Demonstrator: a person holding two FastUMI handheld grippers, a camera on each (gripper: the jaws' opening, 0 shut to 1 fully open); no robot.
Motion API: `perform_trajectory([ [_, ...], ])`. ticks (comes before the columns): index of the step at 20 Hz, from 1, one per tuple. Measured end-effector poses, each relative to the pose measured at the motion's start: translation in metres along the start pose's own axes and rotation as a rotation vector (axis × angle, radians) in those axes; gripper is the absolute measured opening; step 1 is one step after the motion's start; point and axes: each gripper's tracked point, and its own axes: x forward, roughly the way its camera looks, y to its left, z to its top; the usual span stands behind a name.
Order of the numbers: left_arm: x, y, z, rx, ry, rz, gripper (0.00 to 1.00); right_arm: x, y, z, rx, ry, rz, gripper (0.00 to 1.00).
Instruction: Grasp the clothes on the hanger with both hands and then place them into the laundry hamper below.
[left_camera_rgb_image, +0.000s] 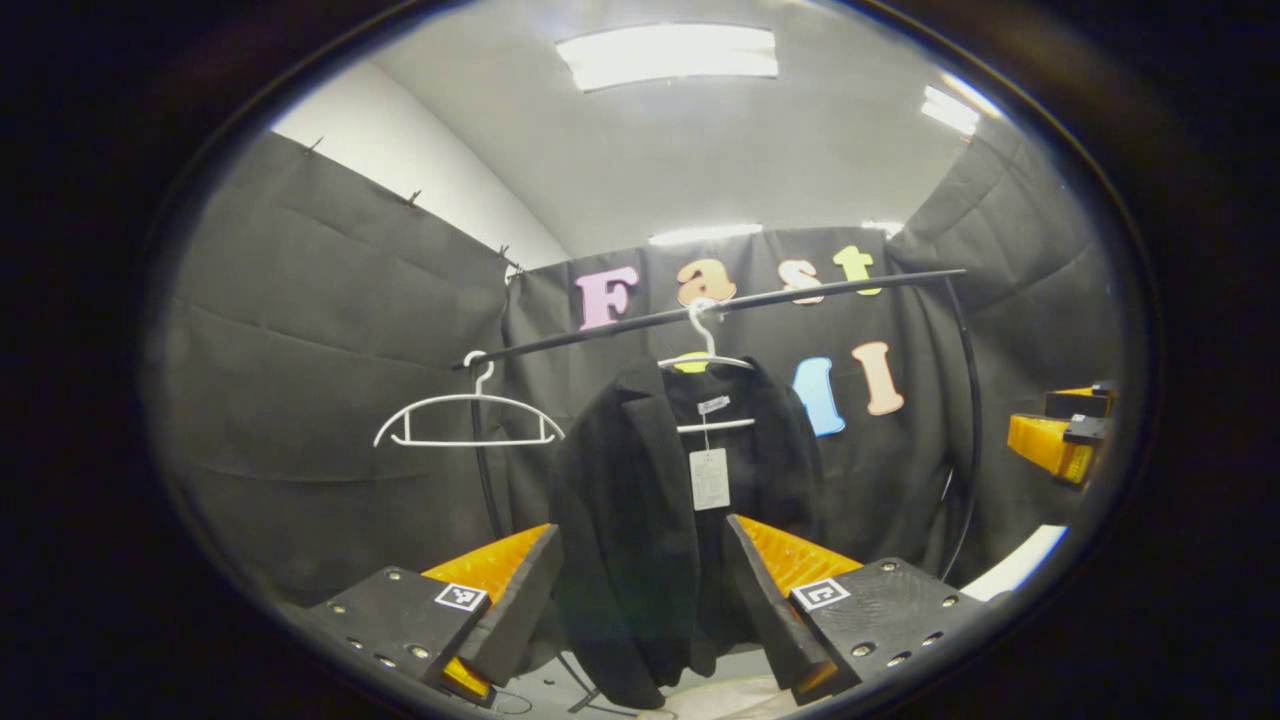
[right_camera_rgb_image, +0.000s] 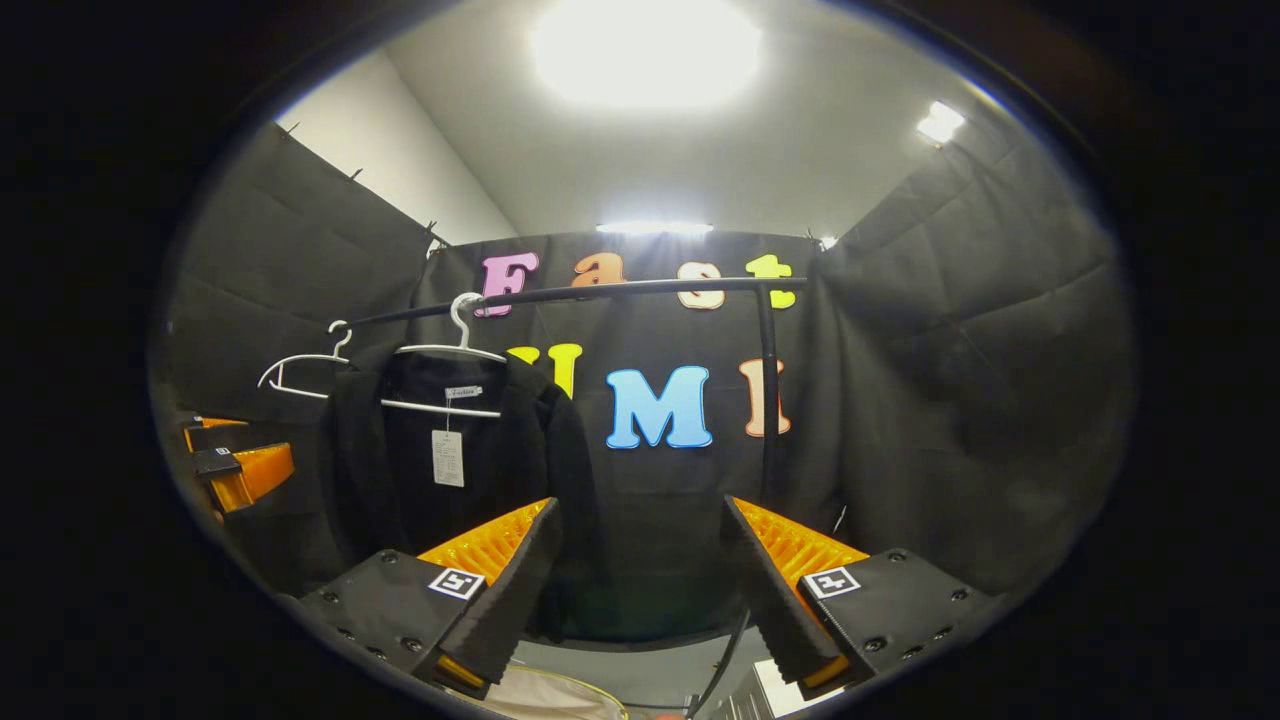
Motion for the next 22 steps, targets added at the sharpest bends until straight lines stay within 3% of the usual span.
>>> perform_trajectory([
  [3, 0.003, 0.009, -0.001, -0.002, -0.003, 0.003, 0.94, 0.003, 0.008, 0.003, 0.004, -0.006, 0.005, 0.96],
  [15, 0.030, 0.032, 0.007, -0.029, -0.033, -0.007, 0.94, 0.031, 0.040, 0.005, 0.026, -0.008, 0.020, 1.00],
  [22, 0.060, 0.014, 0.011, -0.029, -0.047, 0.024, 0.94, 0.080, 0.060, 0.002, 0.016, -0.014, 0.122, 0.99],
])
